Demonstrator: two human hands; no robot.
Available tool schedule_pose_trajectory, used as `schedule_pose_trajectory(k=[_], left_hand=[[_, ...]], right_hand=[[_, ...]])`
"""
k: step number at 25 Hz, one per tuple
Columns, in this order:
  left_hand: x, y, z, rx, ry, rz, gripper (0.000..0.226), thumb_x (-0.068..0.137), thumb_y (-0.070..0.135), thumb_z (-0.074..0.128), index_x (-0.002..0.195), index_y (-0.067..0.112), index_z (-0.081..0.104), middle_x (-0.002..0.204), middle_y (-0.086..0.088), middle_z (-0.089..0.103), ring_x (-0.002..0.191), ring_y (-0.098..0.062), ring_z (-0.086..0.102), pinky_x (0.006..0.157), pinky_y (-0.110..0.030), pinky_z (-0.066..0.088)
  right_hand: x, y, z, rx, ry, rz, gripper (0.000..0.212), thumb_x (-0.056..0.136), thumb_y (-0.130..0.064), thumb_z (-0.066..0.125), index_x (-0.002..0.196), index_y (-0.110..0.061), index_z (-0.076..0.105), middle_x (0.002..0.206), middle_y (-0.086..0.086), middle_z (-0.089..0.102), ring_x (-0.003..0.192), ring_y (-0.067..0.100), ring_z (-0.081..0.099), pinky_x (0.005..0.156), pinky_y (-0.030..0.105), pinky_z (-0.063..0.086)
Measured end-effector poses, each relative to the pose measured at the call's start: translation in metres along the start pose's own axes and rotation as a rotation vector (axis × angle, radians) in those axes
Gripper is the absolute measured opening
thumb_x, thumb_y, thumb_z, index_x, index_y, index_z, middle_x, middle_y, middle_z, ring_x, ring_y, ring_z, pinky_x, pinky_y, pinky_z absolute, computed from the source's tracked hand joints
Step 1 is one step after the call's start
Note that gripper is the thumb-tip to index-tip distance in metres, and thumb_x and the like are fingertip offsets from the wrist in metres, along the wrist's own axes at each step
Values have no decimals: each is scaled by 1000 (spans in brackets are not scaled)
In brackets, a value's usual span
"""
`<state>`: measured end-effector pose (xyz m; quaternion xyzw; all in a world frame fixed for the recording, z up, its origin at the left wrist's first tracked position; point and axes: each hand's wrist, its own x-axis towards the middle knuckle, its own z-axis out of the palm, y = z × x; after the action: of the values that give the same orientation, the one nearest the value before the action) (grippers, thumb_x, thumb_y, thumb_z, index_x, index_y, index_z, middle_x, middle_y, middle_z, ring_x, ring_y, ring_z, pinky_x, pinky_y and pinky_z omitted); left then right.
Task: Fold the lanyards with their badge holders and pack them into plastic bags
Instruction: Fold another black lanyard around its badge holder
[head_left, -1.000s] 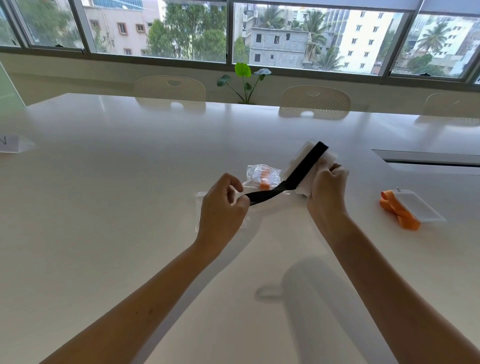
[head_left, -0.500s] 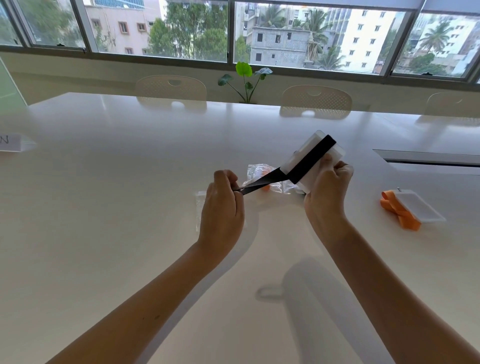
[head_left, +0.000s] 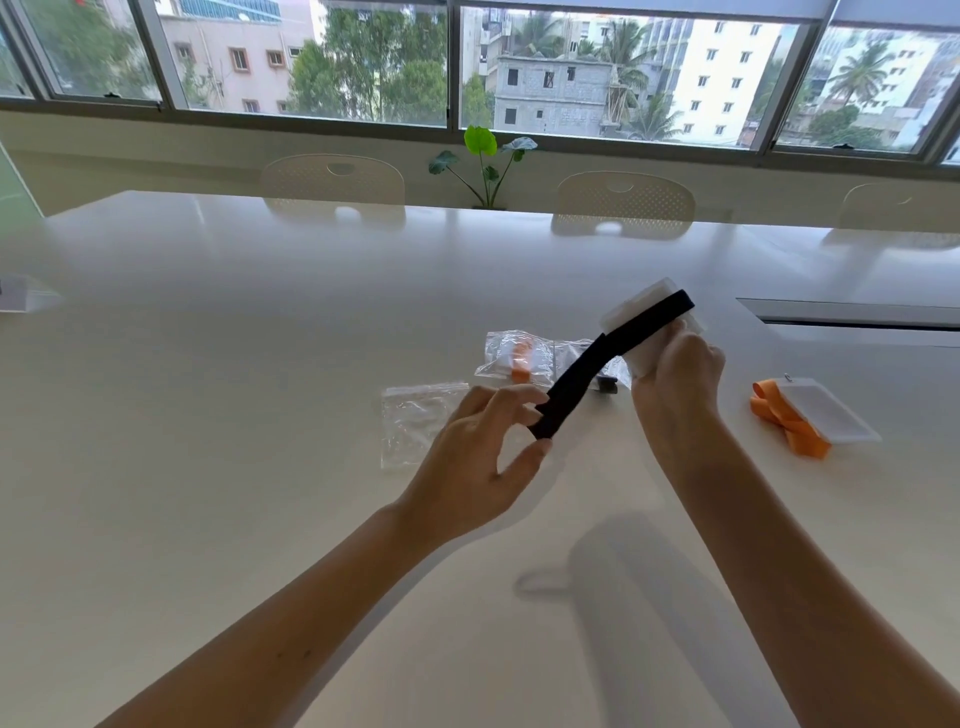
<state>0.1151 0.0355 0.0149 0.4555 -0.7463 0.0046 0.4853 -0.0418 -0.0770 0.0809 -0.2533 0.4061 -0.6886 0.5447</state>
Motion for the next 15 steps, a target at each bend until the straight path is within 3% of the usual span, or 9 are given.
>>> schedule_pose_trajectory(k=[4,7,9,12,15], left_hand=[[2,10,2,-248,-68,-139,28,85,21,67,109,18,52,77,4,70,79,-10,64,78,-27,48],[3,15,-3,-347,-105,-206,26,86,18,66,108,20,51,75,3,71,74,-14,65,72,-35,51],[4,18,-6,-388,-121,-224,25,87,18,64,107,23,50,78,6,73,73,-13,65,68,-37,50],[7,22,-9,-441,-160,-233,23,89,21,63,107,29,52,85,10,74,79,-13,66,66,-24,44],[8,20,-13,-430,-175,-208,26,87,20,66,109,31,60,95,10,74,93,-6,68,76,-12,43]], right_hand=[[3,2,-2,-55,-40,83,18,89,2,43,78,-10,49,66,3,43,47,12,49,43,21,37],[9,4,-2,-68,-61,126,7,93,-5,46,95,-6,53,77,8,51,63,20,54,50,26,41],[14,9,-3,-140,-46,103,11,94,-9,47,103,-5,52,90,12,52,78,24,54,54,29,42],[17,17,-2,-217,-56,66,24,96,-14,47,115,-1,50,98,12,49,84,24,51,55,29,43],[20,21,-1,-291,-94,-30,20,98,-15,45,110,0,46,95,12,47,84,23,47,60,30,43]])
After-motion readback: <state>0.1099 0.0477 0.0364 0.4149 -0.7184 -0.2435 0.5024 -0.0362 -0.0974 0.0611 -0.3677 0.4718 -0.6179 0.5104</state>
